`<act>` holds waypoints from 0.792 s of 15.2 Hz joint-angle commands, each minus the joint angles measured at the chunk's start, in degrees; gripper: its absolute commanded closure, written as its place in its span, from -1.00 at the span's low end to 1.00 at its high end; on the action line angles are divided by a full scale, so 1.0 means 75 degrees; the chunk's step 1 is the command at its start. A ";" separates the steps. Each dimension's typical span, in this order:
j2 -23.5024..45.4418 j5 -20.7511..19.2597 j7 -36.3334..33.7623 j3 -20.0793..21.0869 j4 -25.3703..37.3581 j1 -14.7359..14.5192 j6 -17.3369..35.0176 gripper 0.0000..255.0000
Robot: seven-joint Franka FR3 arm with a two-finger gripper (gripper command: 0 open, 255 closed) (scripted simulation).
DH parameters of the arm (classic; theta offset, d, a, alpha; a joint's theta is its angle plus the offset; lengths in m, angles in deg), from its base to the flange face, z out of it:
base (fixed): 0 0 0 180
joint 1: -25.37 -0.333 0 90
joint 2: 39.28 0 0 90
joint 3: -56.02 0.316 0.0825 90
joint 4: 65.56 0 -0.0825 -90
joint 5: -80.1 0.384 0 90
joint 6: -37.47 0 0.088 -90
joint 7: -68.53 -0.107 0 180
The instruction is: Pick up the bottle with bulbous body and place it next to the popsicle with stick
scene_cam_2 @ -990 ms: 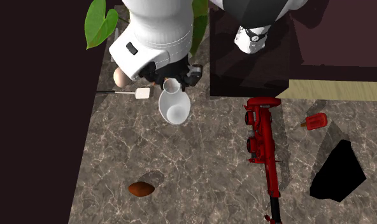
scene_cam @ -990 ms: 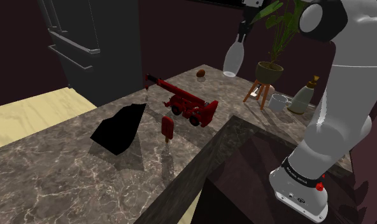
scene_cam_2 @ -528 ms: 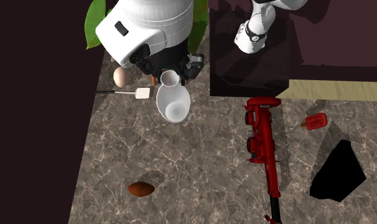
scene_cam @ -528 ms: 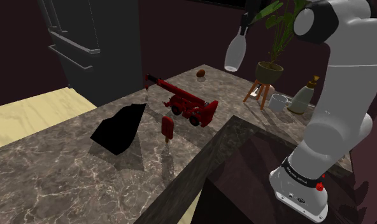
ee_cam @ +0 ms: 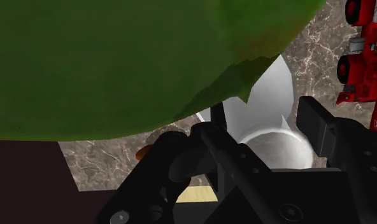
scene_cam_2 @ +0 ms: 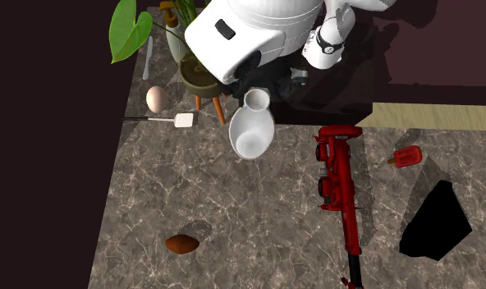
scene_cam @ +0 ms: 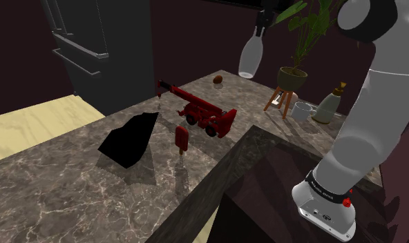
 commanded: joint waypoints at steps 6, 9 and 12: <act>-0.1262 -0.0430 -0.1303 0.0511 -0.1609 -0.0892 0.0389 1.00; -0.1655 -0.0532 -0.1872 0.0777 -0.2083 -0.1205 0.0473 1.00; -0.1964 -0.0592 -0.2440 0.1061 -0.2448 -0.1492 0.0524 1.00</act>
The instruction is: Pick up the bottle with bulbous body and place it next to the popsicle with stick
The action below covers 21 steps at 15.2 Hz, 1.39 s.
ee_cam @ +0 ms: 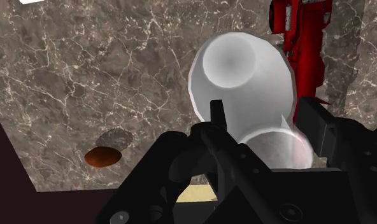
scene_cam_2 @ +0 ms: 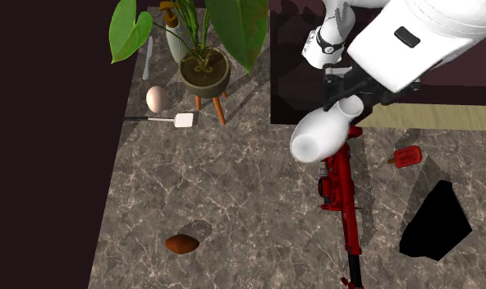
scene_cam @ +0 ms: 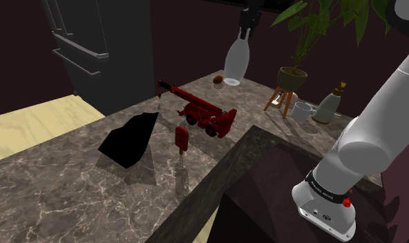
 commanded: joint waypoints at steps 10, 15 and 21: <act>-0.0556 -0.0018 -0.2074 0.1096 -0.0661 -0.0963 0.0072 1.00; -0.0483 0.0021 -0.3005 0.1602 -0.0571 -0.1388 0.0037 1.00; -0.0124 0.0027 -0.4119 0.2203 -0.0142 -0.1902 -0.0054 1.00</act>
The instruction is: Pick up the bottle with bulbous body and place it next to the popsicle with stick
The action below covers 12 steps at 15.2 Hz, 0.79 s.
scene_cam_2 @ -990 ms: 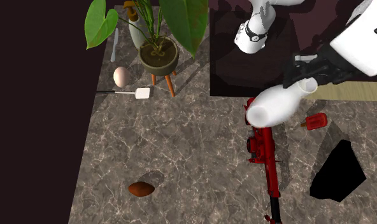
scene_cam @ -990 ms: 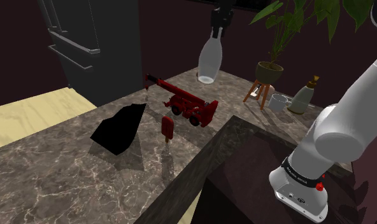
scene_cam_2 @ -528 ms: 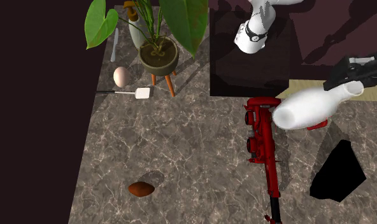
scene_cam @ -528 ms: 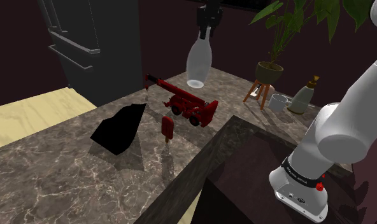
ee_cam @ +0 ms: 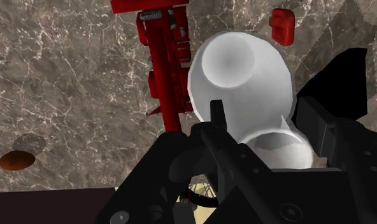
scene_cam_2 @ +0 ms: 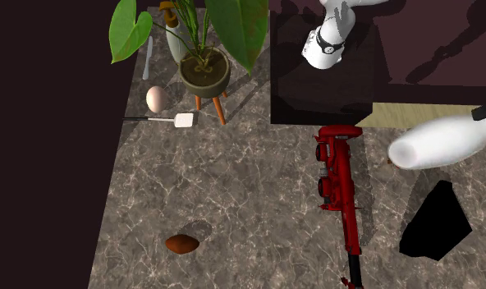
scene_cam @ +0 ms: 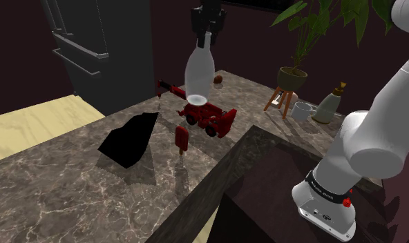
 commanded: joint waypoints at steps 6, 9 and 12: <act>0.0763 -0.0112 -0.1281 0.0645 0.0975 -0.0638 -0.0240 1.00; 0.1227 -0.0225 -0.1834 0.0903 0.1562 -0.0956 -0.0387 1.00; 0.1793 -0.0388 -0.2376 0.1130 0.2301 -0.1322 -0.0593 1.00</act>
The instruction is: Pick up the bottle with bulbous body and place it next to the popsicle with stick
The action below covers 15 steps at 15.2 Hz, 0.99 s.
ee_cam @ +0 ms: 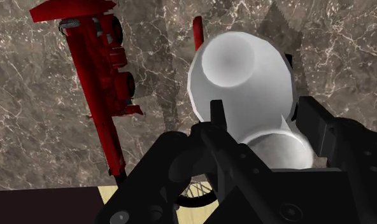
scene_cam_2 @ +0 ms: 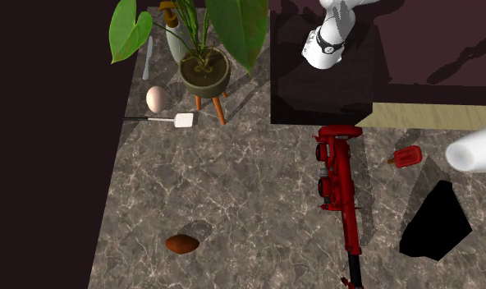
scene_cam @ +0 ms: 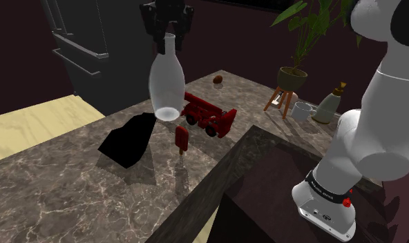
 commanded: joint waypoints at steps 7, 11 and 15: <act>0.1600 -0.0504 -0.1145 0.0378 0.2125 -0.1006 -0.0604 1.00; 0.1293 -0.0409 -0.1139 0.0376 0.1229 -0.0887 -0.0008 1.00; 0.1077 -0.0344 -0.1133 0.0371 0.0489 -0.0805 0.0522 1.00</act>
